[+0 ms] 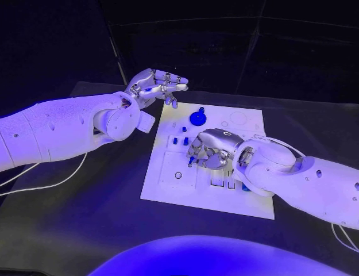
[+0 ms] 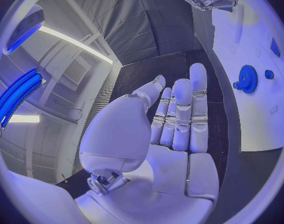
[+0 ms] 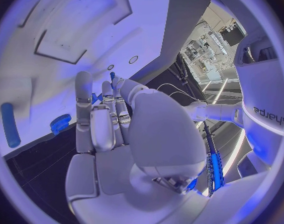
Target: Assemble the parts on the task board
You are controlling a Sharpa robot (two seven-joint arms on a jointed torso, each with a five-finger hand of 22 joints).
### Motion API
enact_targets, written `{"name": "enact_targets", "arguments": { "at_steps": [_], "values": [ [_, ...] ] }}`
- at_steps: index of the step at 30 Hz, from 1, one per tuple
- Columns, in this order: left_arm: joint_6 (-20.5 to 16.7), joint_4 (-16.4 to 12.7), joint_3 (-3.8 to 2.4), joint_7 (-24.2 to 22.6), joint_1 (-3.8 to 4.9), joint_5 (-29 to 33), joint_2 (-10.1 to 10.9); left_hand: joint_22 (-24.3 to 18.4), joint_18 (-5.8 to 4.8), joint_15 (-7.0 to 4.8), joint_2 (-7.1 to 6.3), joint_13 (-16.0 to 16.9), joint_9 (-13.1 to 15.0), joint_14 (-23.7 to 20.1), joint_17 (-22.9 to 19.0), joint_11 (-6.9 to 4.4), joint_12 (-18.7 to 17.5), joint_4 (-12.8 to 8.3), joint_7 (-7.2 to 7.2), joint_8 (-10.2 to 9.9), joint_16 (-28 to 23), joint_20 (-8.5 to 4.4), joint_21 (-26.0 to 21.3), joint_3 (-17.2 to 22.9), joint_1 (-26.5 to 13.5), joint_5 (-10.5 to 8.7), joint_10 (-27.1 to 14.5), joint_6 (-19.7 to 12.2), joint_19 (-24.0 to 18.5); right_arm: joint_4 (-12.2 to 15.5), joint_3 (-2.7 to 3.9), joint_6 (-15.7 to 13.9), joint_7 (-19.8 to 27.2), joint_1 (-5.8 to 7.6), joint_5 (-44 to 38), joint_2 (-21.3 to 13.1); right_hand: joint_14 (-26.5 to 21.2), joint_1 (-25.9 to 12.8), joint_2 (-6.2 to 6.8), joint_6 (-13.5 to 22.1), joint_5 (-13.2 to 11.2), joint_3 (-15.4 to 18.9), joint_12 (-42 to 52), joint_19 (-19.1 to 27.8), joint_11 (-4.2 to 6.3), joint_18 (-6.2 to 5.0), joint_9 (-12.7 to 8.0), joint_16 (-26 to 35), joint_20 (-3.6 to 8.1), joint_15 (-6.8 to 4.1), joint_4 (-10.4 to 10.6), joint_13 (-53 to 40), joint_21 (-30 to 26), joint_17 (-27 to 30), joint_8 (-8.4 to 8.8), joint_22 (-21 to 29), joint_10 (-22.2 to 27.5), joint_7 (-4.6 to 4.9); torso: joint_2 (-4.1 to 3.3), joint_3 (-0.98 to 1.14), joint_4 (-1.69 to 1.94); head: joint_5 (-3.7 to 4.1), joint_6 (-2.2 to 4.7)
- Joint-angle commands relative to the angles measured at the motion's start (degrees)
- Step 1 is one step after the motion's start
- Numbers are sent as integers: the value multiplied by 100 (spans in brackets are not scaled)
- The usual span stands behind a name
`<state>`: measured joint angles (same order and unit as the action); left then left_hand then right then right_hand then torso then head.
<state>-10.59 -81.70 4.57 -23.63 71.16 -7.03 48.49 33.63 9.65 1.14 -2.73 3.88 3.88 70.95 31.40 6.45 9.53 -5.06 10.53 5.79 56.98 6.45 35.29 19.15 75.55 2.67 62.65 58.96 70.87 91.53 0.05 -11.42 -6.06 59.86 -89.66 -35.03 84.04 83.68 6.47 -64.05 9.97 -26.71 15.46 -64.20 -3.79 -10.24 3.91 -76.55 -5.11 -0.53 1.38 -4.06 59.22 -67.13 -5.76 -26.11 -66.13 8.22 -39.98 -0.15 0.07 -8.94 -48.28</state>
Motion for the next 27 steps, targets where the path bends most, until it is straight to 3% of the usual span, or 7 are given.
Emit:
{"name": "enact_targets", "arguments": {
  "at_steps": [1,27],
  "values": [
    [35,-1,-4,-72,9,23,-8,-6,72,7,24,-3,-6,-37,-5,2,-11,6,12,-21,-4,18,-21,39,39,5,-21,-26,-26,-4,-3,108,-33,3,-100,18,210,-41,-1,-19,-5,-29,-29,-4,-35,-22,4,-5,11,-25,-6,3,32,6,17,-2,-14,24,-2,-2,5,0,-5],
    [137,29,-4,-30,9,23,-23,-12,71,12,10,-3,-6,-50,-31,9,-10,9,19,-26,-13,22,-29,33,24,5,-34,-38,-26,-145,-47,312,-54,-23,-163,112,199,-100,2,-35,-20,-16,-26,4,-32,-23,8,24,5,-23,-8,-2,31,63,18,2,-26,20,-2,-2,6,5,-31]
  ]
}}
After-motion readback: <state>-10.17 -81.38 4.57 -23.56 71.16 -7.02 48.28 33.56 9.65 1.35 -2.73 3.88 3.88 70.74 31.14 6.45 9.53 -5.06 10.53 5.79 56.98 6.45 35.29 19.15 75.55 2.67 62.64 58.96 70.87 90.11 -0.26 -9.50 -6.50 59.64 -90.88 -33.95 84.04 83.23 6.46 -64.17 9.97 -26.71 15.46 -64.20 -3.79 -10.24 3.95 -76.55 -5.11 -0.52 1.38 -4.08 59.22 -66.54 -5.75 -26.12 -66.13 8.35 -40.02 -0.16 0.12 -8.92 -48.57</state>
